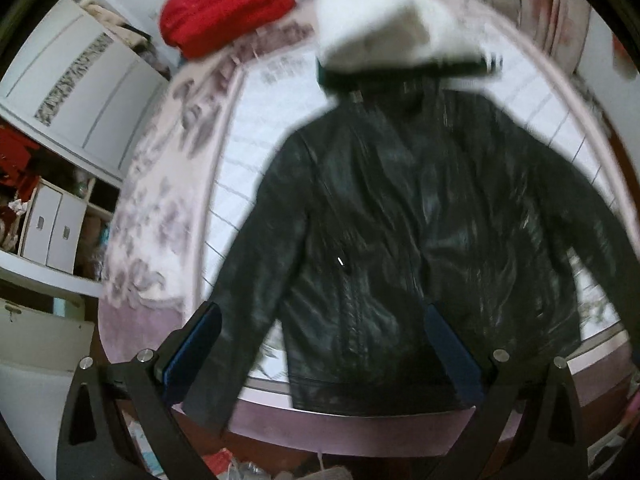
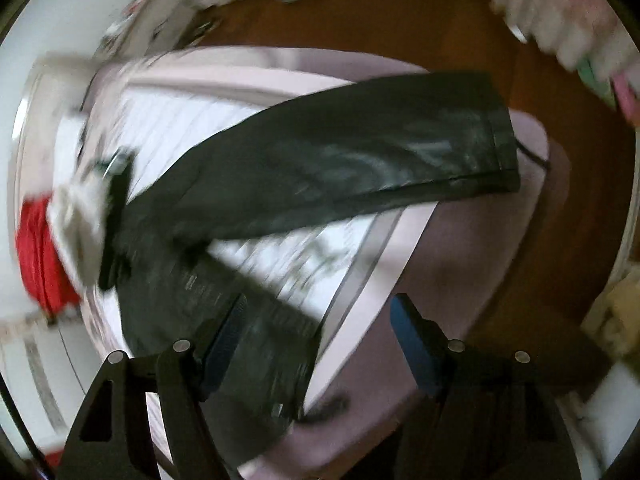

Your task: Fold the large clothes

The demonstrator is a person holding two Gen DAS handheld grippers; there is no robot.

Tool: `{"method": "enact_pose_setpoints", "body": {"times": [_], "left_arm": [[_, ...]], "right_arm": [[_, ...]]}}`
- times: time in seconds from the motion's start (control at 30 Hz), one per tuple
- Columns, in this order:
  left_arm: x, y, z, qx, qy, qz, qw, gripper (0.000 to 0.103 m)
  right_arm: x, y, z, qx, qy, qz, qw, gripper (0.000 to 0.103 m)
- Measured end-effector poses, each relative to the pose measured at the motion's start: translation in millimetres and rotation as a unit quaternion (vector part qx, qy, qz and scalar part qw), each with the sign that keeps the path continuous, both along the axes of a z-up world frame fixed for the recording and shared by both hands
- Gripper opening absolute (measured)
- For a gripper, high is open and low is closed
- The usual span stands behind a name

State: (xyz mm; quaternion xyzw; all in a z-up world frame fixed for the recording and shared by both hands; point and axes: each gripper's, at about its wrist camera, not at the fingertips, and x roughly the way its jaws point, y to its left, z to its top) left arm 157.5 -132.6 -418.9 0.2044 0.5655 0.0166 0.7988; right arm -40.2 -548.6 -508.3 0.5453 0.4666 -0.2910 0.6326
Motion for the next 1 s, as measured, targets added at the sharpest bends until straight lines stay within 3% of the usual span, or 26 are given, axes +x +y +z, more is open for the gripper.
{"method": "enact_pose_setpoints", "body": {"times": [0.13,0.27,0.33,0.4,0.43,0.47,0.53,0.73,1.0], "left_arm": [[9.3,-18.4,-48.8,0.003,0.032,0.007,0.9995,0.103],[18.4,-39.0,-88.9,-0.005,0.065,0.001,0.9979,0.103],[21.5,-49.7,-102.9,-0.009,0.071,-0.006,0.9974,0.103],[24.2,-60.0,-111.7,-0.008,0.073,-0.013,0.9972,0.103],[26.3,-64.2,-114.4,-0.012,0.072,-0.014,0.9972,0.103],[27.4,-66.3,-114.9,-0.014,0.071,-0.015,0.9973,0.103],[33.5,-72.4,-118.4,-0.019,0.070,-0.015,0.9972,0.103],[58.2,-81.8,-133.7,-0.012,0.073,-0.005,0.9972,0.103],[91.8,-58.8,-126.7,-0.030,0.057,0.037,0.9973,0.103]], "right_arm": [[-12.5,-32.3,-59.7,0.027,-0.036,-0.106,0.993,0.075],[-6.7,-54.0,-83.2,-0.009,-0.068,-0.146,0.987,0.068],[-2.6,-58.8,-85.2,-0.026,-0.086,-0.165,0.982,0.057],[1.8,-65.5,-83.8,-0.041,-0.090,-0.187,0.977,0.028],[2.6,-69.2,-85.1,-0.040,-0.095,-0.202,0.974,0.018],[3.2,-72.2,-85.7,-0.036,-0.104,-0.215,0.970,0.011],[9.6,-77.5,-81.7,-0.036,-0.111,-0.225,0.967,0.007],[45.2,-85.4,-27.5,-0.128,-0.097,-0.166,0.973,0.005],[99.6,-43.7,76.5,-0.234,-0.109,-0.050,0.965,0.004]]}}
